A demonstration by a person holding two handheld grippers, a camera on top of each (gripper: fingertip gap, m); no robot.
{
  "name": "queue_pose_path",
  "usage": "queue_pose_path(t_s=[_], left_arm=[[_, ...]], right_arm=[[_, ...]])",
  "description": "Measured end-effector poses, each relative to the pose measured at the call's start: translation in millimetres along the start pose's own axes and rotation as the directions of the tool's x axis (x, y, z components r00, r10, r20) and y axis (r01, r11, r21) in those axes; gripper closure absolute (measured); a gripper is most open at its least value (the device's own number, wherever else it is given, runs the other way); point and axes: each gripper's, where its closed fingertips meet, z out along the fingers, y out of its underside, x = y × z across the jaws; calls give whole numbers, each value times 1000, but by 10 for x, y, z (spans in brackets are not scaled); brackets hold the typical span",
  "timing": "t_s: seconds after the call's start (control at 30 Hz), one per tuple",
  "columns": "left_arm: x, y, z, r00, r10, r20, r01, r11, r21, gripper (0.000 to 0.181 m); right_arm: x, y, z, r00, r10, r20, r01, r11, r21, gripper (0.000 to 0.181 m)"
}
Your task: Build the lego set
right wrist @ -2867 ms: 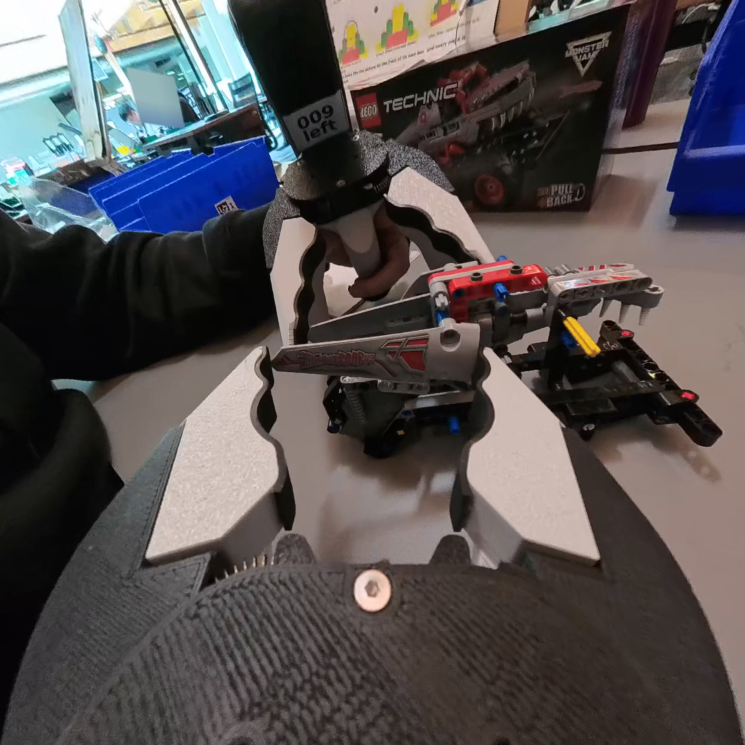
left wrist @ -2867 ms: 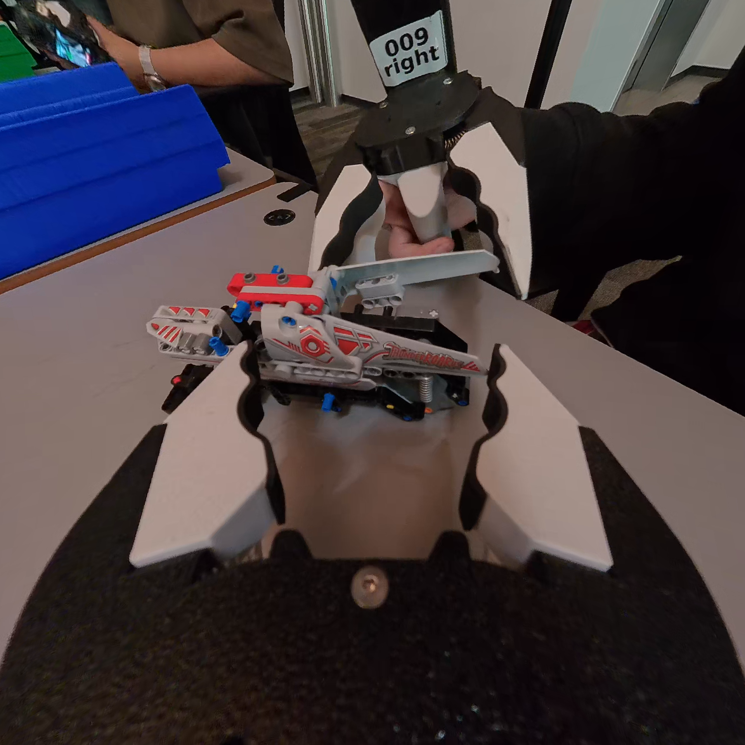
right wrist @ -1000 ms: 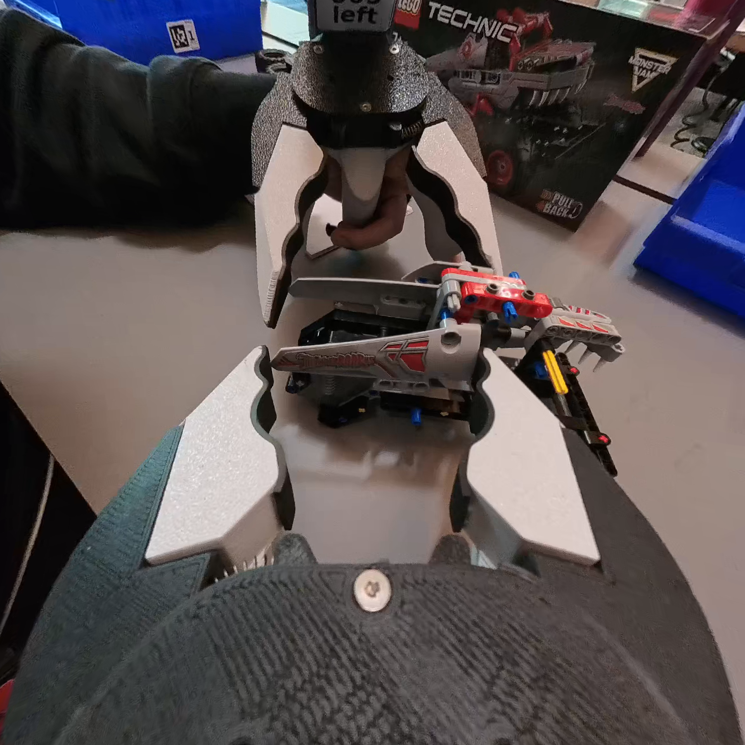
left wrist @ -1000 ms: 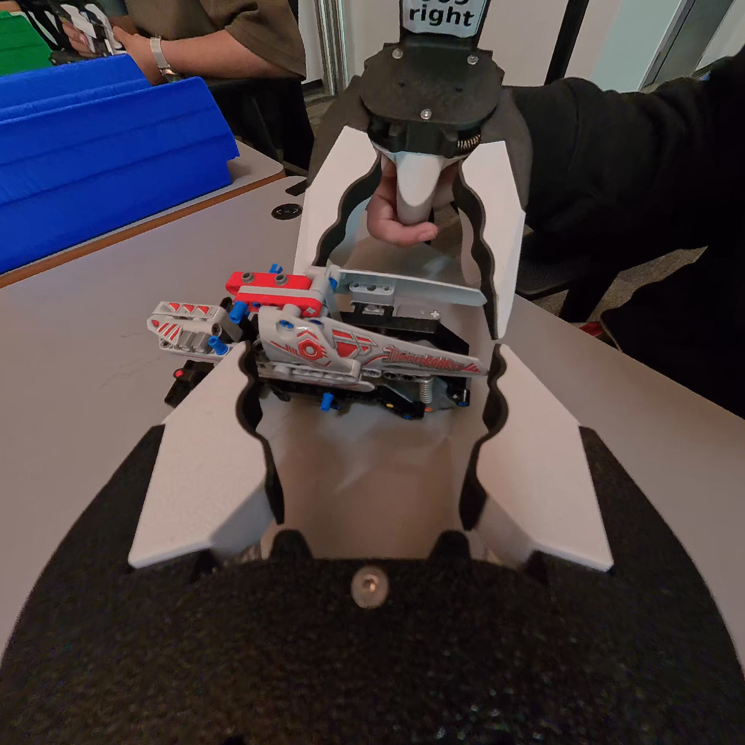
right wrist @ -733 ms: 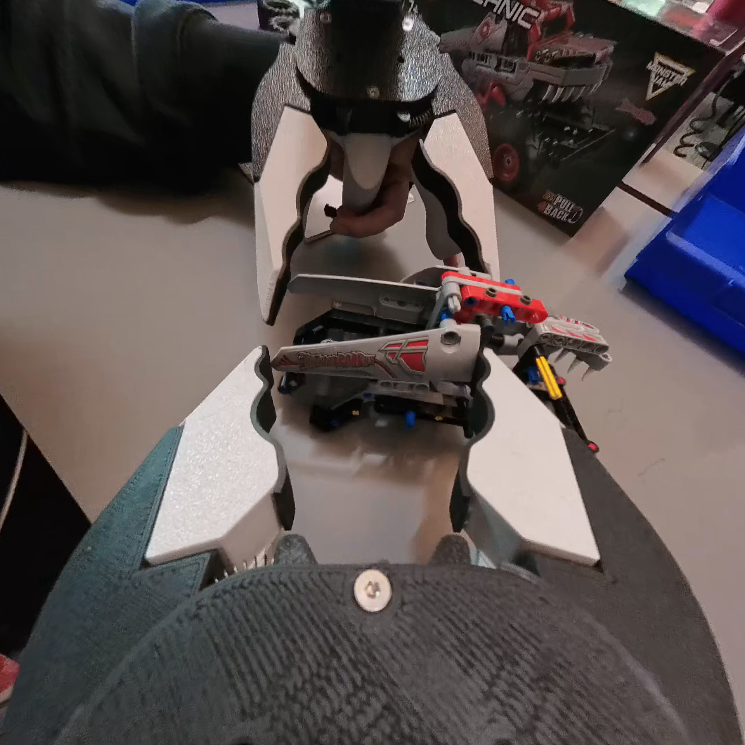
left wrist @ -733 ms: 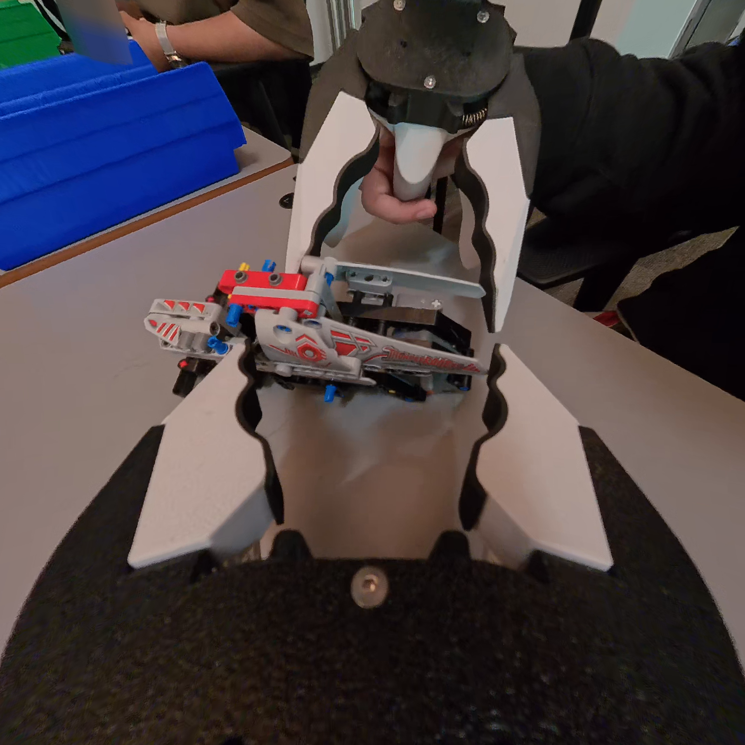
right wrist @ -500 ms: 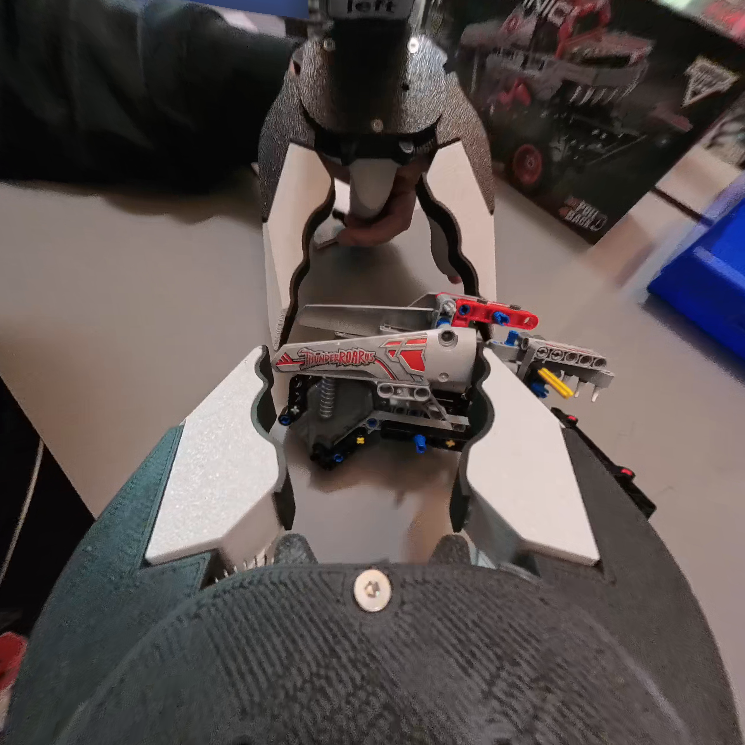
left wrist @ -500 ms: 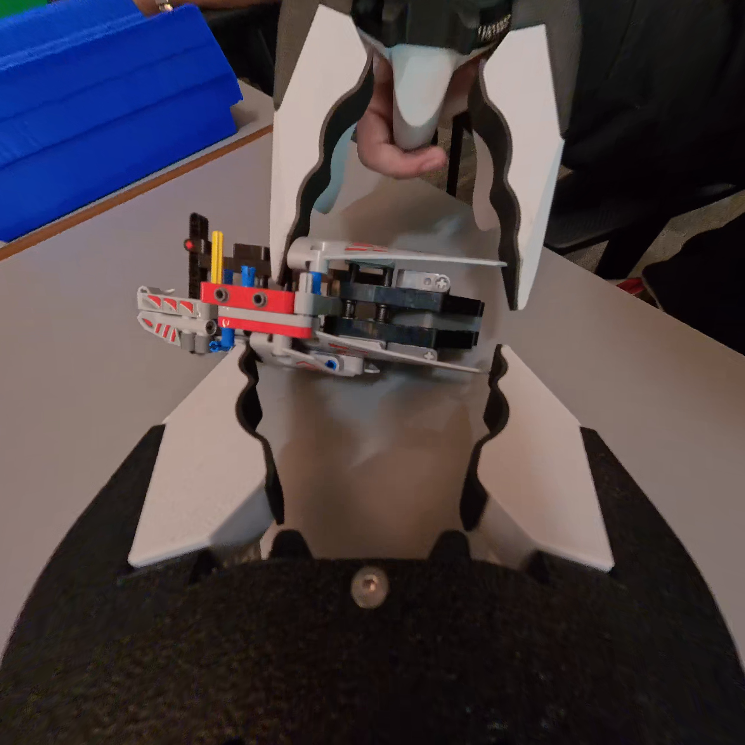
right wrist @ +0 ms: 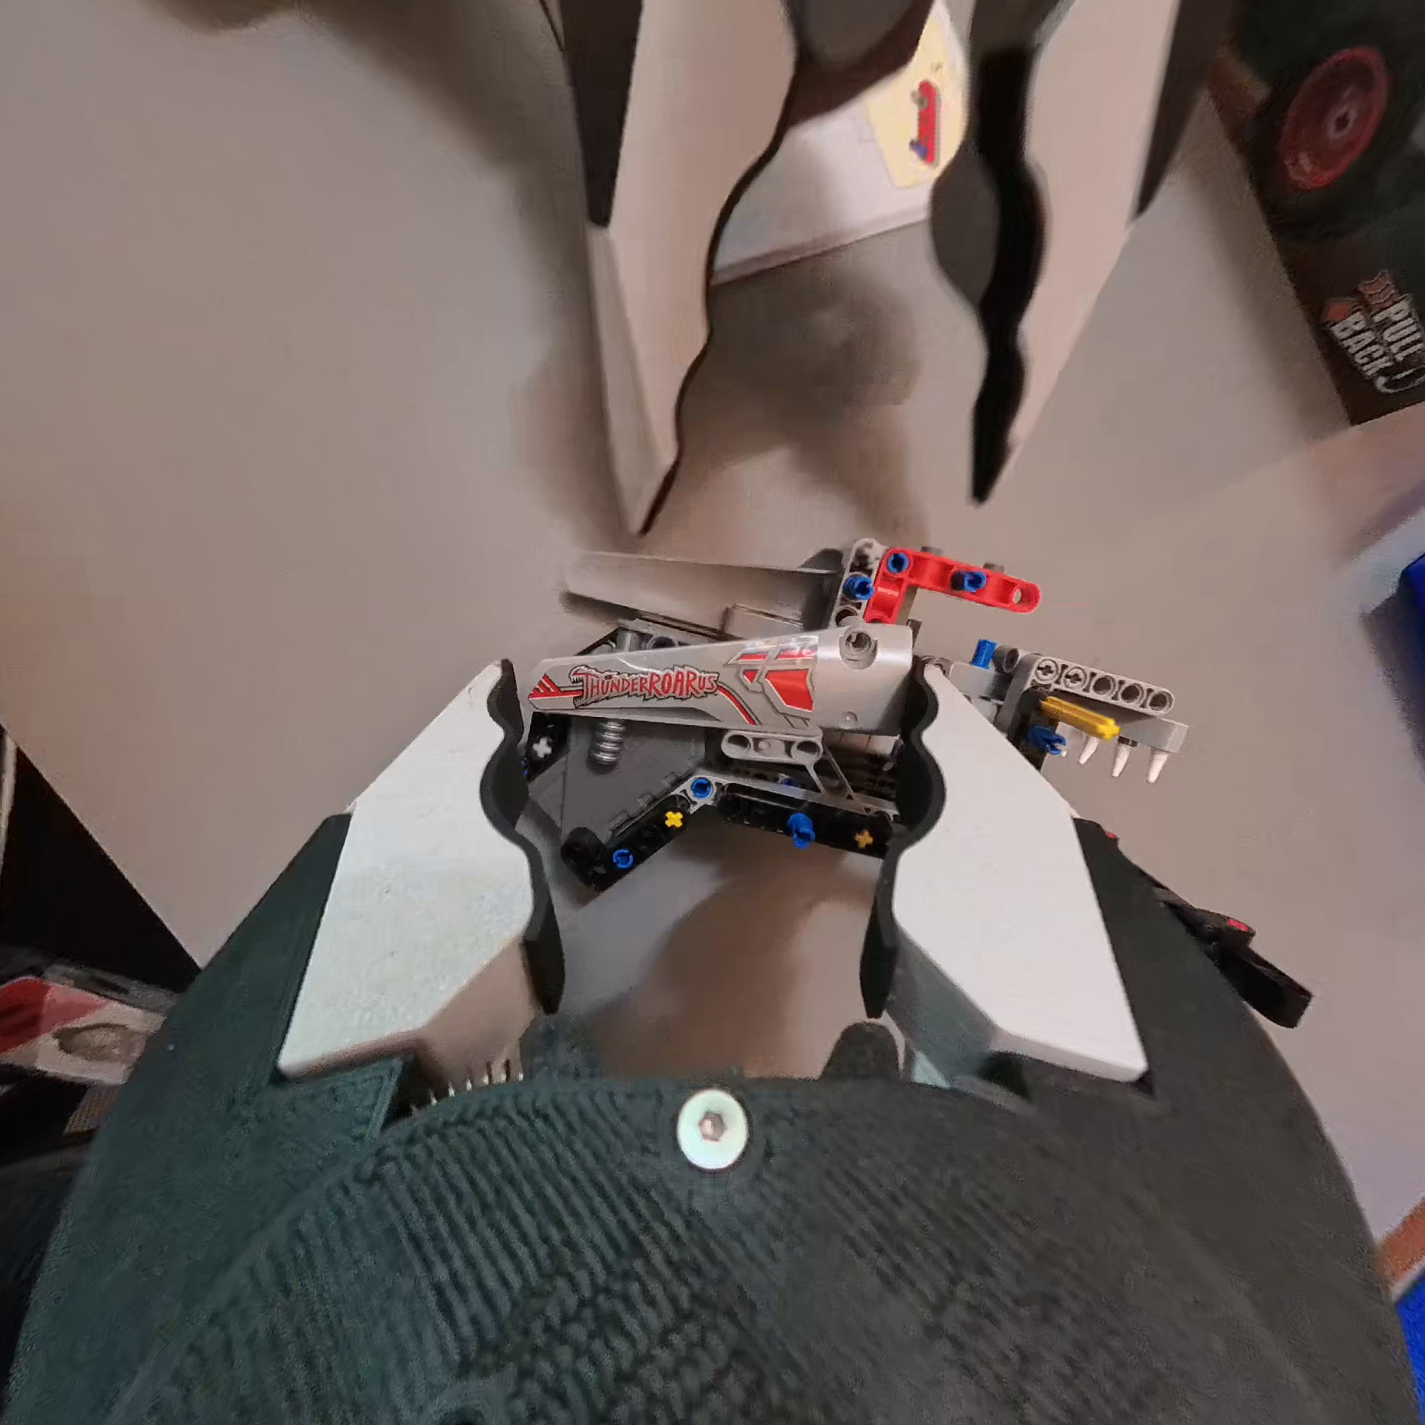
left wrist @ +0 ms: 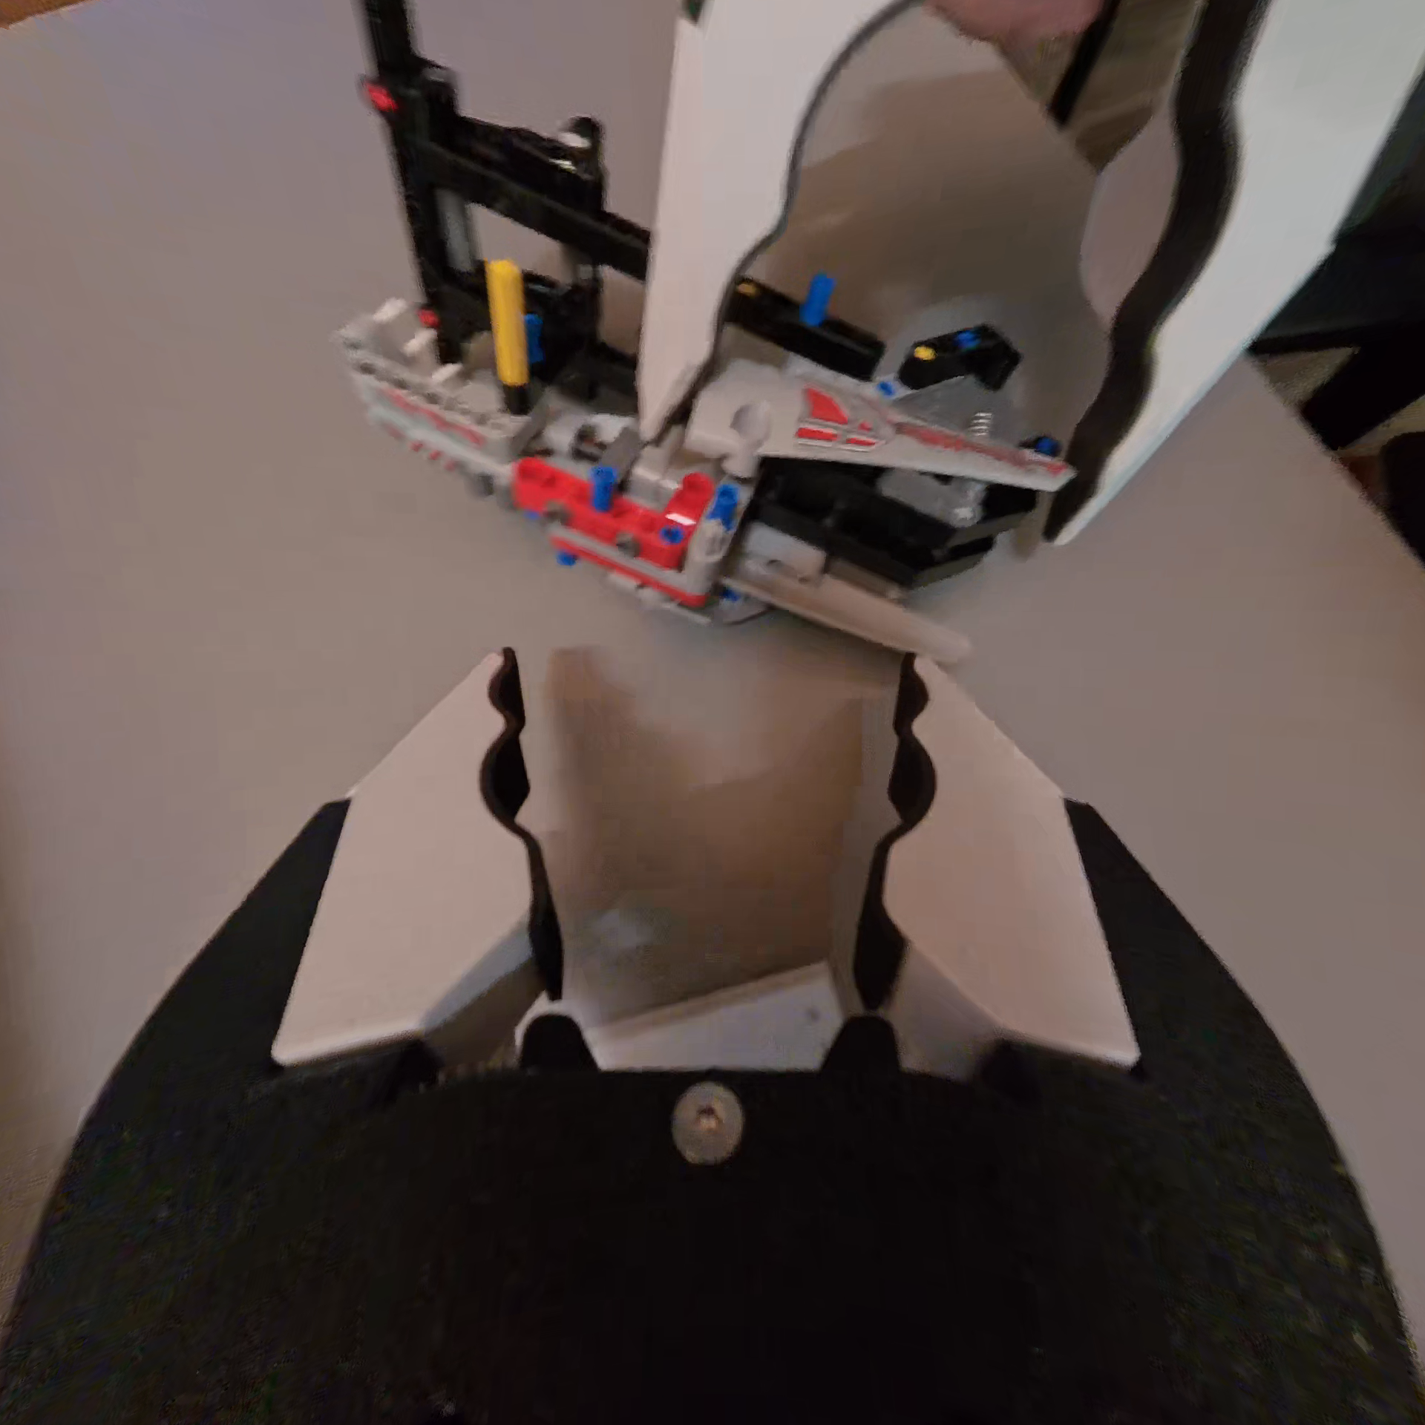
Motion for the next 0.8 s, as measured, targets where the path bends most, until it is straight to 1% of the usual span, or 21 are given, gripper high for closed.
queue_pose_path(t_s=[0.03,0.07,0.1,0.13,0.2,0.27,0.3,0.37,0.43,0.47,0.53,0.6,0.7,0.8], left_arm=[[-69,-27,-81,998,20,55,-19,1000,-6,88],[-92,-101,-162,995,47,93,-48,999,12,91],[-50,-212,-232,992,74,102,-80,995,54,95],[27,-336,-283,991,94,98,-105,988,110,103],[206,-512,-309,990,122,70,-133,973,186,111],[301,-531,-248,985,153,77,-164,971,174,113],[290,-517,-215,983,150,105,-165,974,157,116],[201,-497,-188,982,70,173,-95,986,139,123],[104,-518,-226,969,-91,229,50,982,181,131],[98,-545,-249,960,-169,226,119,969,217,133],[140,-607,-291,941,-277,195,222,938,265,135],[195,-620,-284,925,-328,193,277,928,250,135],[205,-561,-208,903,-332,271,293,940,175,137],[220,-509,-115,892,-327,314,305,945,119,151]], right_arm=[[6,3,2,1000,0,-4,0,1000,-22,83],[20,3,3,1000,6,-16,-6,999,-43,83],[34,6,7,1000,19,-25,-21,997,-68,83],[38,5,9,999,45,-25,-47,995,-88,83],[33,-16,6,995,95,-20,-97,991,-96,83],[8,-36,-4,996,83,-19,-84,992,-90,83],[44,-46,-15,995,79,-54,-83,993,-85,83],[98,-89,-47,987,110,-116,-117,991,-58,83],[124,-169,-67,976,157,-151,-159,987,-1,83],[130,-194,-71,970,179,-162,-178,984,20,83],[179,-203,-77,953,218,-210,-213,976,46,83],[206,-202,-76,936,253,-243,-245,967,64,83],[173,-263,-52,932,257,-256,-241,966,92,83],[141,-288,-55,930,236,-281,-224,972,77,83]])
